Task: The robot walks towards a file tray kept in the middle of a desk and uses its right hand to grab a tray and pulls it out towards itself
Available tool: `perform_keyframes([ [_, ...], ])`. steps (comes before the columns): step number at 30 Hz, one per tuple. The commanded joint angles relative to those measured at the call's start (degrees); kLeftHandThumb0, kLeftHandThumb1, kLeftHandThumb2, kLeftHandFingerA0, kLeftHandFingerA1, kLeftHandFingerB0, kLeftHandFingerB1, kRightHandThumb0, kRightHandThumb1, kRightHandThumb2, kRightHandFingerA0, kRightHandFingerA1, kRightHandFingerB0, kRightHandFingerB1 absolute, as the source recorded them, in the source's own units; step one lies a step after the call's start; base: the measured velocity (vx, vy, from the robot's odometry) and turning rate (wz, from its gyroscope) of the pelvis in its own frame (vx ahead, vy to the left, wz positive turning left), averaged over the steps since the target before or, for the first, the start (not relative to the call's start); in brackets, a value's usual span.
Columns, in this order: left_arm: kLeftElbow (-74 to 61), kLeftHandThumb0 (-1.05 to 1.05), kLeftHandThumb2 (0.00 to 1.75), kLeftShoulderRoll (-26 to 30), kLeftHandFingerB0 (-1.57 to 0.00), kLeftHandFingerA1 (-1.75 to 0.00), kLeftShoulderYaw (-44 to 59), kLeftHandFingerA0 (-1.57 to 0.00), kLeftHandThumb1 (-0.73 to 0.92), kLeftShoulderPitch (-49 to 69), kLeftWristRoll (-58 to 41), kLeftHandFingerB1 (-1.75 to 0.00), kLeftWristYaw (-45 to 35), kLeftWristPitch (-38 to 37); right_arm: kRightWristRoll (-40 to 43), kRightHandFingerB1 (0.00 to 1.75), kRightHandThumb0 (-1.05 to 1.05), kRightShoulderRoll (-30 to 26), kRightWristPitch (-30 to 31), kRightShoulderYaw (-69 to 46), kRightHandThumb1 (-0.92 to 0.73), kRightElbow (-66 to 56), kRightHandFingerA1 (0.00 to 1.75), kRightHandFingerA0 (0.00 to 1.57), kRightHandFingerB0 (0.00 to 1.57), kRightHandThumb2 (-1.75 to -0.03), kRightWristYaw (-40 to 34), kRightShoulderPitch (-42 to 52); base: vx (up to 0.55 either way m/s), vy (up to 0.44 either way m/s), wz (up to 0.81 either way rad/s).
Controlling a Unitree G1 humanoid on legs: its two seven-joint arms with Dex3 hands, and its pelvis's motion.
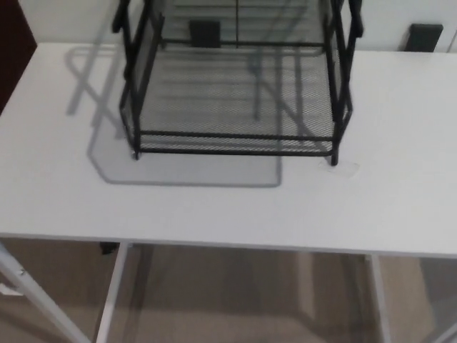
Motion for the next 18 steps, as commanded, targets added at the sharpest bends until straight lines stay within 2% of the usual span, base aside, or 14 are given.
perform_keyframes([
  [1, 1.04, -0.33, 0.87, 1.3, -0.19, -0.58, 0.24, -0.34, 0.28, -0.21, 0.67, -0.55, 0.0, 0.18, -0.79, 0.49, -0.43, -0.5, -3.5, 0.45, -0.43, 1.17, 0.59, 0.53, 0.37, -0.73, 0.72, -0.09, 0.04, -0.083, -0.01],
  [2, 1.07, -0.38, 0.64, 1.36, -0.28, -0.42, 0.21, -0.45, 0.43, -0.17, 0.68, -0.42, -0.15, 0.14, -0.95, 0.48, -0.43, -0.55, -3.56, 0.54, -0.44, 1.2, 0.58, 0.51, 0.37, -0.72, 0.65, -0.03, 0.0, 0.0, 0.0],
  [7, 0.61, -0.37, 0.64, 1.38, -0.29, -0.42, 0.39, -0.46, 0.43, -0.04, 0.44, -0.42, -0.07, 0.64, -0.77, 0.49, -0.44, -0.39, -4.2, 0.68, -0.44, 1.3, 0.6, 0.53, 0.37, -0.74, 1.01, 0.21, 0.01, 0.053, -0.08],
  [8, 1.24, -0.38, 0.64, 1.5, -0.29, -0.43, 0.44, -0.48, 0.42, -0.52, 0.5, -0.42, -0.05, 0.45, -1.05, 0.4, -0.37, -0.46, -4.8, 0.75, -0.54, 1.97, 0.53, 0.61, 0.44, -0.55, 0.87, -0.32, 0.07, 0.133, -0.01],
  [9, 0.37, -0.39, 0.66, 1.63, -0.3, -0.43, 0.04, -0.49, 0.43, -0.05, 0.88, -0.42, -0.08, 0.27, -0.97, 0.49, -0.45, -0.64, -4.32, 0.76, -0.43, 2.0, 0.6, 0.54, 0.37, -0.74, 1.01, -0.43, -0.01, 0.17, 0.25],
  [12, -0.5, -0.39, 0.66, 1.67, -0.3, -0.44, 0.27, -0.49, 0.43, 0.07, 0.42, -0.43, -0.23, 1.04, -0.64, 0.5, -0.46, -0.47, -4.62, 0.7, -0.43, 2.56, 0.59, 0.53, 0.39, -0.73, 1.33, -0.71, 0.01, 0.416, 0.11],
  [14, -0.59, -0.4, 0.67, 1.65, -0.31, -0.44, 0.37, -0.51, 0.43, -0.29, 0.25, -0.44, -0.16, 0.94, -0.16, 0.5, -0.45, -0.32, -4.95, 0.46, -0.43, 3.24, 0.6, 0.53, 0.4, -0.74, 1.69, -1.38, 0.04, 0.097, 0.0],
  [15, -0.03, -0.41, 0.65, 1.69, -0.3, -0.45, 0.47, -0.53, 0.43, -0.59, 0.2, -0.43, -0.29, 0.59, -0.3, 0.4, -0.37, -0.31, -4.87, 0.46, -0.54, 3.39, 0.5, 0.57, 0.46, -0.55, 1.52, -1.6, 0.0, 0.0, 0.0],
  [18, -1.15, -0.41, 0.67, 1.73, -0.31, -0.44, 0.43, -0.52, 0.42, -0.26, -0.02, -0.44, -0.62, 1.16, -0.39, 0.41, -0.35, -0.25, -4.87, 0.51, -0.55, 3.0, 0.5, 0.58, 0.45, -0.55, 1.44, -1.41, 0.04, -0.023, 0.06],
])
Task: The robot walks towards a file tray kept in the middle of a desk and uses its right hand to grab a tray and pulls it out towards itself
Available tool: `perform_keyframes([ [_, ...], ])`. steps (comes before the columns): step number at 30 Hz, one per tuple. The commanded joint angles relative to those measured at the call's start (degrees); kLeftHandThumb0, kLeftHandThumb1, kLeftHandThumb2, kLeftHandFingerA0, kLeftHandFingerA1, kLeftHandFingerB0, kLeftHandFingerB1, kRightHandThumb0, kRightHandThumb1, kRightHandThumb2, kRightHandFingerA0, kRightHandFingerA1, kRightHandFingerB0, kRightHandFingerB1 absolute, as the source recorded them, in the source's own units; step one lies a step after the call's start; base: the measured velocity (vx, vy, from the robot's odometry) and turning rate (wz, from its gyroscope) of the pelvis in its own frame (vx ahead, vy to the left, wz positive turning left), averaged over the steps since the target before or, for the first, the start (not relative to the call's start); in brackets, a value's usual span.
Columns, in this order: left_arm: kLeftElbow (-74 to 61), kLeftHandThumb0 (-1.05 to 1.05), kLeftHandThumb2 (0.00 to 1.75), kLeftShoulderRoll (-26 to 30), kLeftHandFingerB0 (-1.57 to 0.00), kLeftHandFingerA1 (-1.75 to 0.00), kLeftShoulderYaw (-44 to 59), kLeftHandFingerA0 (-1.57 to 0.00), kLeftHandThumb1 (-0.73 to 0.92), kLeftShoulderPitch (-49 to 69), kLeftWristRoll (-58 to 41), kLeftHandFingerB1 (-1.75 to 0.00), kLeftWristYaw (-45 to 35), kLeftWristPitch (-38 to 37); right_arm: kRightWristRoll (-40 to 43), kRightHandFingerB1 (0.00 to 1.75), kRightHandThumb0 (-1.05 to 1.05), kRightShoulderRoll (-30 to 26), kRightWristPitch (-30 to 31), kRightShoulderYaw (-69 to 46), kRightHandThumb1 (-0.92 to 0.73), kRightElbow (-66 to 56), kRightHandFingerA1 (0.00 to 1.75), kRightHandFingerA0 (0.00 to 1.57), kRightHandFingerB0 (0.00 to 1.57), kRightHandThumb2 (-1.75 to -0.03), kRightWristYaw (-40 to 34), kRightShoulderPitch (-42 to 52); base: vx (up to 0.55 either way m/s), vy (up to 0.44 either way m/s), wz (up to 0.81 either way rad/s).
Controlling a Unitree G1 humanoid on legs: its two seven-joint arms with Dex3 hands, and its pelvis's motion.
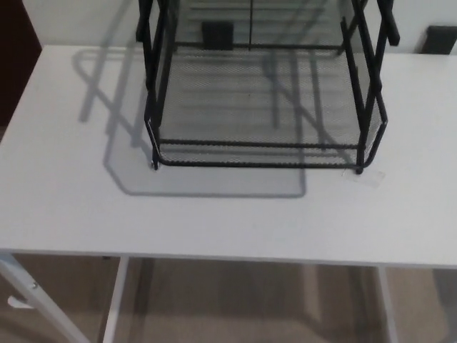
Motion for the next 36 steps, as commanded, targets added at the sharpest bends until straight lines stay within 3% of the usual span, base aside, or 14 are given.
perform_keyframes([
  [1, -1.28, -0.41, 0.66, 0.55, -0.3, -0.44, 0.18, -0.52, 0.42, 0.44, -0.07, -0.44, -0.67, 1.12, 0.38, 0.41, -0.35, -0.64, -2.16, -0.45, -0.55, 0.43, 0.51, 0.58, 0.45, -0.55, 0.65, -0.47, 0.05, -0.097, 0.07],
  [7, -1.83, -0.37, 0.65, 0.63, -0.28, -0.44, 0.34, -0.51, 0.43, 0.32, -0.31, -0.42, -0.73, 1.79, 0.69, 0.42, -0.37, -0.71, -1.75, -0.65, -0.53, 1.15, 0.51, 0.59, 0.47, -0.55, 1.11, -1.44, 0.05, -0.107, 0.06],
  [8, -2.4, -0.38, 0.64, 0.55, -0.29, -0.44, 0.16, -0.54, 0.43, 0.49, -0.03, -0.43, -0.28, 1.89, 0.7, 0.5, -0.43, -0.37, -0.42, -0.58, -0.43, -0.38, 0.58, 0.54, 0.42, -0.72, 0.54, -0.87, 0.04, -0.093, 0.02],
  [12, -3.89, -0.39, 0.64, 0.81, -0.3, -0.44, 0.13, -0.51, 0.43, 1.58, -0.02, -0.44, -0.45, 2.62, 0.19, 0.52, -0.51, 0.12, -3.73, 0.06, -0.41, -2.55, 0.6, 0.55, 0.43, -0.75, 1.41, 2.28, 0.02, -0.042, 0.0],
  [16, -4.63, -0.36, 0.66, 0.49, -0.3, -0.46, 0.39, -0.5, 0.4, 0.77, -0.36, -0.45, 0.07, 3.54, 2.75, 0.51, -0.5, 2.21, -7.1, 0.92, -0.4, -14.46, 0.57, 0.62, 0.44, -0.74, 3.49, 9.4, 0.0, 0.0, 0.0],
  [17, -4.24, -0.36, 0.66, 0.5, -0.31, -0.47, 0.55, -0.54, 0.44, 0.11, -0.44, -0.45, 0.2, 3.61, 3.51, 0.41, -0.37, 2.58, -9.65, 1.63, -0.52, -19.59, 0.47, 0.66, 0.49, -0.55, 4.64, 12.25, 0.0, 0.0, 0.0],
  [18, -3.83, -0.36, 0.66, 0.51, -0.33, -0.47, 0.56, -0.55, 0.44, -0.24, -0.32, -0.45, 0.41, 3.5, 4.54, 0.5, -0.42, 2.99, -10.47, 2.2, -0.43, -23.77, 0.55, 0.61, 0.44, -0.71, 5.37, 14.65, 0.0, 0.0, 0.0],
  [20, -2.86, -0.38, 0.65, 0.87, -0.32, -0.47, 0.35, -0.56, 0.44, -1.14, 0.1, -0.45, 0.26, 2.97, 3.98, 0.49, -0.43, 3.05, -13.62, 3.32, -0.45, -32.62, 0.54, 0.57, 0.41, -0.72, 5.58, 19.52, 0.0, 0.0, 0.0],
  [21, -3.29, -0.39, 0.64, 0.84, -0.32, -0.46, 0.21, -0.55, 0.42, -0.96, 0.26, -0.45, 0.44, 3.01, 6.01, 0.39, -0.39, 2.82, -14.23, 3.71, -0.53, -39.53, 0.44, 0.61, 0.46, -0.55, 6.54, 23.18, 0.0, 0.0, 0.0],
  [25, -2.14, -0.42, 0.62, 1.19, -0.32, -0.46, -0.18, -0.62, 0.42, -1.72, 0.95, -0.44, 0.66, 2.3, 12.13, 0.37, -0.4, 2.12, -24.48, -0.52, -0.57, -58.6, 0.42, 0.51, 0.4, -0.57, 6.88, 27.41, 0.0, 0.0, 0.0],
  [32, -3.03, -0.43, 0.65, 1.02, -0.33, -0.45, 0.05, -0.55, 0.41, -1.67, 0.43, -0.44, 0.22, 2.43, 5.87, 0.37, -0.4, 6.76, -25.9, -8.85, -0.55, -80.3, 0.41, 0.5, 0.39, -0.56, -2.25, 21.11, 0.0, 0.0, 0.0],
  [34, -3.18, -0.43, 0.63, 0.94, -0.31, -0.45, -0.03, -0.53, 0.41, -1.39, 0.48, -0.43, 0.16, 2.45, -1.65, 0.34, -0.45, 6.54, -23.9, -11.72, -0.54, -85.88, 0.39, 0.46, 0.37, -0.56, -4.66, 13.01, 0.0, 0.0, 0.0],
  [35, -2.4, -0.43, 0.62, 0.92, -0.31, -0.45, 0.03, -0.55, 0.41, -1.64, 0.52, -0.43, 0.21, 2.2, -3.16, 0.43, -0.53, 5.42, -23.54, -11.41, -0.45, -86.38, 0.47, 0.35, 0.3, -0.75, -4.85, 11.1, 0.0, 0.0, 0.0],
  [36, -1.11, -0.44, 0.61, 0.81, -0.32, -0.45, 0.11, -0.58, 0.41, -1.98, 0.6, -0.43, 0.27, 1.59, -6.76, 0.31, -0.47, 2.48, -22.34, -10.8, -0.57, -86.38, 0.35, 0.37, 0.32, -0.57, -4.62, 6.27, 0.0, 0.0, 0.0],
])
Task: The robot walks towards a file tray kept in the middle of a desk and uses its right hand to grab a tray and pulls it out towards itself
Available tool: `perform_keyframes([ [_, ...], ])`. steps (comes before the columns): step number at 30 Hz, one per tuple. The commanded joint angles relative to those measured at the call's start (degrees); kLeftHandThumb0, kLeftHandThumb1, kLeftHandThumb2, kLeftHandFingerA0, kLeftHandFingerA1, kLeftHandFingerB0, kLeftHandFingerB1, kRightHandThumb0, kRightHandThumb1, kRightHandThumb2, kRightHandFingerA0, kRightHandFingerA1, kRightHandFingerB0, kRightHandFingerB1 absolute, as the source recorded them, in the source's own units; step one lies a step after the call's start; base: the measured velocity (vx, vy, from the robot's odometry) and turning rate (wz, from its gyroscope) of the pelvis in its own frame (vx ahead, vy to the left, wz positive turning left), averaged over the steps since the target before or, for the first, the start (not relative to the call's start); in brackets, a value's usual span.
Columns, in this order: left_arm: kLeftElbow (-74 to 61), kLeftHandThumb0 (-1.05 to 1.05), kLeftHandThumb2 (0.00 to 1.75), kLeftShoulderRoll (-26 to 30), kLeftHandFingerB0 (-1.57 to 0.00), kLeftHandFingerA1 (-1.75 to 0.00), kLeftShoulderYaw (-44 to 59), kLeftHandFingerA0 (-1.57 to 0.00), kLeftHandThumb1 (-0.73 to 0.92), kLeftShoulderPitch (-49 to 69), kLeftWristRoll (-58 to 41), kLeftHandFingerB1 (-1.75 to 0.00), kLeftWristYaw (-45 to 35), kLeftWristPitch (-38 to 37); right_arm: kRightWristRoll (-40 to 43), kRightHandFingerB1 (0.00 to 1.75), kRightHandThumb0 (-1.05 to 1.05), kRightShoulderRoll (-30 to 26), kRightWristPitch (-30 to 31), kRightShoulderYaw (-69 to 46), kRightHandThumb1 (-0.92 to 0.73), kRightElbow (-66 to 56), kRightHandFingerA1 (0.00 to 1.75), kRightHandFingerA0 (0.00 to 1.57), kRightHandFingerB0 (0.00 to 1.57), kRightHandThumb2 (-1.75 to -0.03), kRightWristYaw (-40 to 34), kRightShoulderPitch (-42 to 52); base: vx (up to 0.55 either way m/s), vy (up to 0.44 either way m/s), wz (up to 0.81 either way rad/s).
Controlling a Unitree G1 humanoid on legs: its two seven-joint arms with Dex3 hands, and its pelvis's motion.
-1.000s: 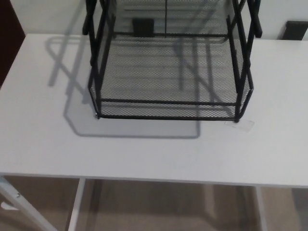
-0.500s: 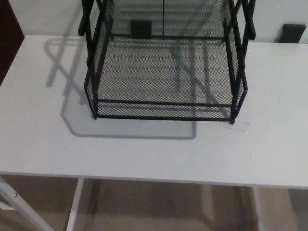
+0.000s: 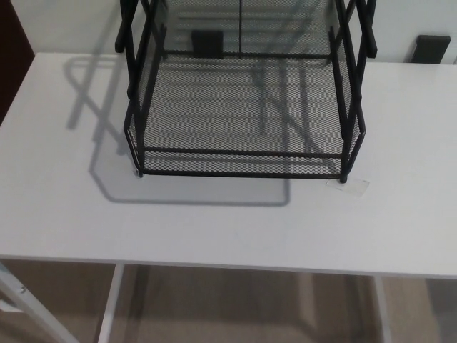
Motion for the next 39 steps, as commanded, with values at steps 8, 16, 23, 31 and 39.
perform_keyframes([
  [8, 1.28, -0.4, 0.62, 0.68, -0.3, -0.47, 0.59, -0.55, 0.42, -1.25, 0.53, -0.46, 1.61, 0.5, -34.3, 0.36, -0.51, -2.98, 3.92, 3.97, -0.52, -39.41, 0.53, 0.29, 0.29, -0.55, 0.36, -39.34, 0.0, 0.0, 0.0],
  [16, -1.1, -0.41, 0.63, 0.89, -0.31, -0.44, -0.2, -0.54, 0.4, -0.47, 1.22, -0.43, 1.04, 0.08, -57.89, 0.48, -0.72, -3.42, 13.37, 16.68, -0.44, -20.28, 0.44, 0.03, 0.18, -0.76, 5.95, -63.76, 0.0, 0.0, 0.0],
  [23, -1.99, -0.41, 0.63, 0.85, -0.3, -0.44, -0.37, -0.53, 0.42, -0.32, 1.57, -0.43, 1.1, -0.05, -69.16, 0.44, -0.7, -3.88, 19.96, 22.89, -0.38, -8.91, 0.25, 0.0, 0.08, -0.83, 7.15, -74.1, 0.0, 0.0, 0.0],
  [31, -2.38, -0.41, 0.63, 0.84, -0.3, -0.43, -0.89, -0.5, 0.42, 0.05, 2.17, -0.43, 1.4, -0.09, -75.24, 0.4, -0.79, -2.54, 26.48, 30.3, -0.46, 4.05, 0.38, 0.04, 0.15, -0.8, 2.89, -79.86, 0.0, 0.0, 0.0],
  [39, -2.52, -0.43, 0.62, 0.69, -0.32, -0.43, -1.55, -0.49, 0.42, -0.23, 2.64, -0.43, 1.21, -0.82, -79.57, 0.49, -0.37, -3.43, 33.55, 36.23, -0.04, 16.5, 0.54, 0.02, 0.0, -0.77, 2.17, -86.37, 0.0, 0.0, 0.0],
])
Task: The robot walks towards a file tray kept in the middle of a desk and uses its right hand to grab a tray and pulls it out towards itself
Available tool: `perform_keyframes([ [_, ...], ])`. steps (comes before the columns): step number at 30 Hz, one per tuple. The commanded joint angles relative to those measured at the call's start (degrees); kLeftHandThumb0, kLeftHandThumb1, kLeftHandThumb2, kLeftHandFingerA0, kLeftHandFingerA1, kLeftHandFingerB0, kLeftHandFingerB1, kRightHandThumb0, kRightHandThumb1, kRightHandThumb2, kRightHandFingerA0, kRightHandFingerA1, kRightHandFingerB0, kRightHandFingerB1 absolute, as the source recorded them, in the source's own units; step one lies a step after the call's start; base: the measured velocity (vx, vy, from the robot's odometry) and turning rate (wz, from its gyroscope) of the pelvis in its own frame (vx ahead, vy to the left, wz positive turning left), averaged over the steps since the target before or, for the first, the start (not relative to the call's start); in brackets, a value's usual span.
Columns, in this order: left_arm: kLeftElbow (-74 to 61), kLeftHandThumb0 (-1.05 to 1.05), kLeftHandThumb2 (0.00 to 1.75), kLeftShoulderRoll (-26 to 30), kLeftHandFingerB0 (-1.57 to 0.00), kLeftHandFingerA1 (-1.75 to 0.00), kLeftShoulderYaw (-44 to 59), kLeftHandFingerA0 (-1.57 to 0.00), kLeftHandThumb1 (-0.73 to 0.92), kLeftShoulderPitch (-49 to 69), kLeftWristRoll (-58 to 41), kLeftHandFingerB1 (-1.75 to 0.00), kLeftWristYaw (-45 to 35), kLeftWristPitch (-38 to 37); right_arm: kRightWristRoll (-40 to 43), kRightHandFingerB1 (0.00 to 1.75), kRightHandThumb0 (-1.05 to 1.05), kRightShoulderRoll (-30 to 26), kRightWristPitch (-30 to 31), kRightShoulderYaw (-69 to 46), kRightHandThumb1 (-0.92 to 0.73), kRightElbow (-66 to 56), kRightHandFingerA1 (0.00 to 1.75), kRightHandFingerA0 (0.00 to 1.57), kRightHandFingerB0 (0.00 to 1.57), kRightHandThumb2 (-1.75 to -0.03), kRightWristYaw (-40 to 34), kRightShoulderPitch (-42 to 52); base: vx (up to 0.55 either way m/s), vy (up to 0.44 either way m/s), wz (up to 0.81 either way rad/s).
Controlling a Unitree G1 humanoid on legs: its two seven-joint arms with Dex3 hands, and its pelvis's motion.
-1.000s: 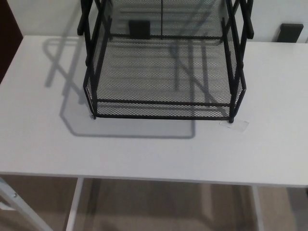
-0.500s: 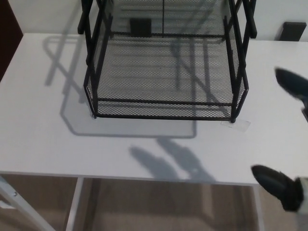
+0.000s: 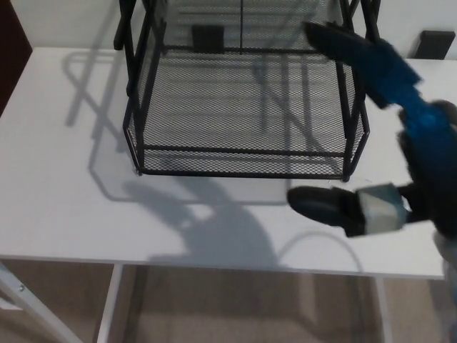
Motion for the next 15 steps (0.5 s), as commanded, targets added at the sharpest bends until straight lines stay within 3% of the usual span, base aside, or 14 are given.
perform_keyframes([
  [1, -3.48, -0.41, 0.63, 1.9, -0.32, -0.43, -1.36, -0.5, 0.42, 0.8, 2.69, -0.43, 1.46, -0.56, -50.02, 0.49, -0.37, -3.57, 22.65, 20.3, -0.04, 27.01, 0.54, 0.02, 0.0, -0.77, 3.55, -24.82, 0.0, 0.0, 0.0],
  [2, -2.69, -0.43, 0.62, 1.97, -0.34, -0.43, -1.38, -0.5, 0.41, 0.44, 2.73, -0.45, 1.22, -1.11, -50.72, 0.32, -0.83, -3.39, 23.88, 21.36, -0.49, 29.11, 0.36, 0.02, 0.14, -0.55, 4.31, -26.22, 0.0, 0.0, 0.0],
  [8, -1.72, -0.43, 0.59, 2.26, -0.3, -0.42, -1.68, -0.47, 0.42, -0.27, 2.82, -0.42, 0.6, -1.51, -52.83, 0.29, -0.79, -1.91, 28.85, 25.33, -0.46, 34.96, 0.27, 0.0, 0.1, -0.59, 3.11, -29.01, 0.0, 0.0, 0.0],
  [9, -1.75, -0.45, 0.59, 2.37, -0.31, -0.42, -1.78, -0.48, 0.43, -0.12, 2.89, -0.43, 0.32, -1.83, -53.25, 0.28, -0.81, -1.63, 29.62, 25.86, -0.38, 35.03, 0.16, 0.03, 0.1, -0.67, 3.78, -28.96, 0.0, 0.0, 0.0],
  [10, -1.83, -0.45, 0.58, 2.44, -0.3, -0.43, -1.87, -0.46, 0.43, -0.12, 2.96, -0.44, 0.28, -1.87, -53.41, 0.23, -0.71, -1.33, 30.31, 26.32, -0.42, 35.2, 0.01, 0.0, 0.08, -0.82, 4.33, -28.95, 0.0, 0.0, 0.0],
  [15, -2.06, -0.43, 0.59, 2.39, -0.3, -0.43, -1.9, -0.5, 0.4, -0.04, 2.61, -0.43, 0.04, -1.72, -55.1, 0.14, -0.74, -0.41, 33.3, 29.12, -0.43, 36.4, 0.0, 0.0, 0.05, -0.83, 5.6, -28.47, 0.0, 0.0, 0.0],
])
